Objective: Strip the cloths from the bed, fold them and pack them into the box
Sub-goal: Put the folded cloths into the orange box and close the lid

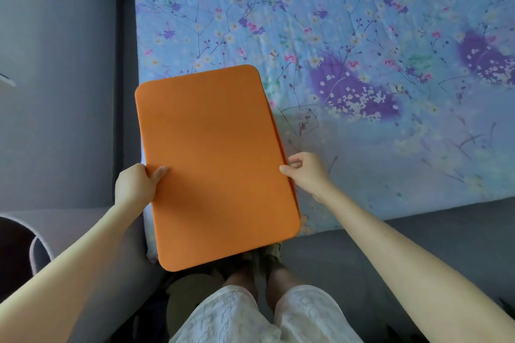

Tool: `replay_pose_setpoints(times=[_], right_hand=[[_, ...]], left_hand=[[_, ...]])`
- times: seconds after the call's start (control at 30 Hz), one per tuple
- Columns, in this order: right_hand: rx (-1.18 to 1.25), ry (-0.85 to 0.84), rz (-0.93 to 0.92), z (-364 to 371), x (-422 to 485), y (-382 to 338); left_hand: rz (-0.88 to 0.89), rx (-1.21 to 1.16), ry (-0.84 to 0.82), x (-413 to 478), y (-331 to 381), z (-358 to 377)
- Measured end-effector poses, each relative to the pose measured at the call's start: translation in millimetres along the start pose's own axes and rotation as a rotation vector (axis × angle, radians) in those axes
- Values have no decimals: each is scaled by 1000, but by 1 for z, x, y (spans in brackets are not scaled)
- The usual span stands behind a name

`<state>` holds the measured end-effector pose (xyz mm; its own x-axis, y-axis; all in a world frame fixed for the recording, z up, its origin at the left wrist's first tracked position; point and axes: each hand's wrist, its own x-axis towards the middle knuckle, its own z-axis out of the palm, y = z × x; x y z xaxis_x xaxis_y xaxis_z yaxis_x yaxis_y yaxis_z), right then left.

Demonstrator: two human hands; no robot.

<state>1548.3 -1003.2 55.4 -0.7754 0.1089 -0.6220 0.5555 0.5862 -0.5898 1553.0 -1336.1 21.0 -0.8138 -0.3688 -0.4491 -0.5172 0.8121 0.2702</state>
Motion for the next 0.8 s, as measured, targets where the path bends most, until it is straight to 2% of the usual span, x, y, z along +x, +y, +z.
replay_pose_setpoints(times=[0.1, 0.23, 0.37, 0.5, 0.63, 0.8], right_hand=[[-127, -16, -17, -1, -18, 23], [-240, 19, -90, 5, -31, 35], [-384, 88, -83, 23, -29, 38], [-194, 46, 41, 34, -22, 36], [174, -17, 150, 25, -16, 39], [44, -40, -4, 16, -19, 51]], left_hand=[[-17, 19, -28, 2, -3, -1], [-13, 8, -39, 2, -3, -1], [-41, -3, -45, 0, 0, -5], [-55, -5, -51, -7, 5, -10], [-46, -89, -96, -14, 0, -14], [19, -183, -98, -22, 2, -19]])
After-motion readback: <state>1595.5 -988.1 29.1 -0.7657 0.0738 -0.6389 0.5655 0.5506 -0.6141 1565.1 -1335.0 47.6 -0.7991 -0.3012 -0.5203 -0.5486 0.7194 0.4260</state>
